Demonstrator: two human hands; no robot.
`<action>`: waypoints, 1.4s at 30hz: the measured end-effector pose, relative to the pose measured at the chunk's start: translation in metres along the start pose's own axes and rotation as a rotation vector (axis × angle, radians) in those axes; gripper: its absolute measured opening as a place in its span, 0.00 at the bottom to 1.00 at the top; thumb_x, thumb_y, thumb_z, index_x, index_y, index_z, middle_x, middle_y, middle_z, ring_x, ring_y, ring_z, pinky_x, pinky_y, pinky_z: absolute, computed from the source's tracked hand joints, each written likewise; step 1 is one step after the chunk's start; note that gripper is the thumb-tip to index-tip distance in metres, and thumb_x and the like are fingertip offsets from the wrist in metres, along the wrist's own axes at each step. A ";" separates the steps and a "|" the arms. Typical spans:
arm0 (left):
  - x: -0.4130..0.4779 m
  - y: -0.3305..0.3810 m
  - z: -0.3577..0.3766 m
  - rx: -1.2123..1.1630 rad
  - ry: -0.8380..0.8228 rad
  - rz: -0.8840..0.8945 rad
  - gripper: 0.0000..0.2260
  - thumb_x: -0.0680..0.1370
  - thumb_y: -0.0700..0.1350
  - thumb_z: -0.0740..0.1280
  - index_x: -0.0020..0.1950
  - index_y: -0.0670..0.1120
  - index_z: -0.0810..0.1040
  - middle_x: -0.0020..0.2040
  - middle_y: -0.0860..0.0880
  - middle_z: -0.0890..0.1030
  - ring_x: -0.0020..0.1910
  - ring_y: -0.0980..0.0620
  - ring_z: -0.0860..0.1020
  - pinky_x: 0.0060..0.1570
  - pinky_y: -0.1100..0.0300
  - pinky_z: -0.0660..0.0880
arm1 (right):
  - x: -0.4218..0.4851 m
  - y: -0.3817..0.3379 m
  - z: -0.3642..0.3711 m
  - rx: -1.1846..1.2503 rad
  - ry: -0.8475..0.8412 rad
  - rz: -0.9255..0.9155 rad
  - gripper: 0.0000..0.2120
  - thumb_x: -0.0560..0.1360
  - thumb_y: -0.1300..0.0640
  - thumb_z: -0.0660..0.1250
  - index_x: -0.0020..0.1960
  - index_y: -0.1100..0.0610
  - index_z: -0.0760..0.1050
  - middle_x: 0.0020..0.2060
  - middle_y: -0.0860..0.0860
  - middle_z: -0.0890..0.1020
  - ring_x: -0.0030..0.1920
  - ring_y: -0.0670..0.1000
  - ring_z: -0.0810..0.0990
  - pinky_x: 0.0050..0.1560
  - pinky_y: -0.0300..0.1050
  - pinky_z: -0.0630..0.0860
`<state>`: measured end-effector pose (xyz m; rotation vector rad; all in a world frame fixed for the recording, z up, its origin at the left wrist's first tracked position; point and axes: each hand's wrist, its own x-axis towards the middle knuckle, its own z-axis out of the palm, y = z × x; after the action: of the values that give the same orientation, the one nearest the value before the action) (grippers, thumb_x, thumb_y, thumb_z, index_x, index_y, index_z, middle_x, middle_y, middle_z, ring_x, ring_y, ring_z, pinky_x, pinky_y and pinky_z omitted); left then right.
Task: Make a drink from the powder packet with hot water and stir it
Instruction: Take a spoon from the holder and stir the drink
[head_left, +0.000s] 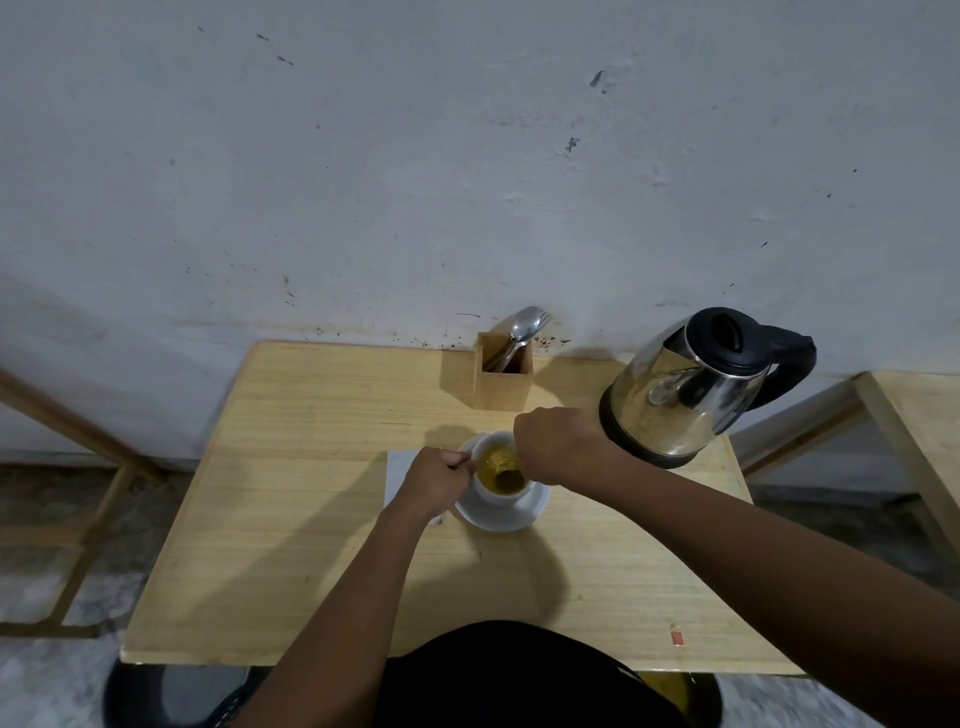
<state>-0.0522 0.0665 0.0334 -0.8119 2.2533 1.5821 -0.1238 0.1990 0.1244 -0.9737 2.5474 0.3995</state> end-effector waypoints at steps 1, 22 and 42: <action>-0.001 0.001 0.000 -0.001 0.002 -0.003 0.14 0.78 0.44 0.64 0.62 0.43 0.78 0.55 0.39 0.83 0.57 0.38 0.79 0.54 0.47 0.77 | 0.001 -0.002 0.001 0.038 0.006 0.000 0.10 0.77 0.54 0.64 0.56 0.58 0.74 0.39 0.51 0.74 0.39 0.51 0.74 0.38 0.44 0.70; -0.007 0.004 -0.004 0.042 0.017 0.038 0.14 0.79 0.45 0.64 0.63 0.42 0.77 0.54 0.36 0.83 0.42 0.46 0.81 0.30 0.64 0.70 | -0.045 0.030 0.061 0.338 0.360 0.177 0.12 0.80 0.47 0.58 0.56 0.43 0.80 0.44 0.47 0.85 0.42 0.50 0.81 0.35 0.43 0.73; 0.006 -0.004 -0.001 0.062 0.008 0.007 0.14 0.78 0.46 0.65 0.61 0.42 0.79 0.41 0.42 0.81 0.28 0.51 0.73 0.34 0.58 0.71 | -0.070 0.009 0.121 0.599 0.730 0.328 0.10 0.76 0.52 0.69 0.55 0.42 0.81 0.41 0.43 0.86 0.37 0.47 0.84 0.31 0.41 0.73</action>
<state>-0.0542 0.0626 0.0274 -0.7961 2.3013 1.5070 -0.0519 0.2930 0.0498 -0.5155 3.1586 -0.7478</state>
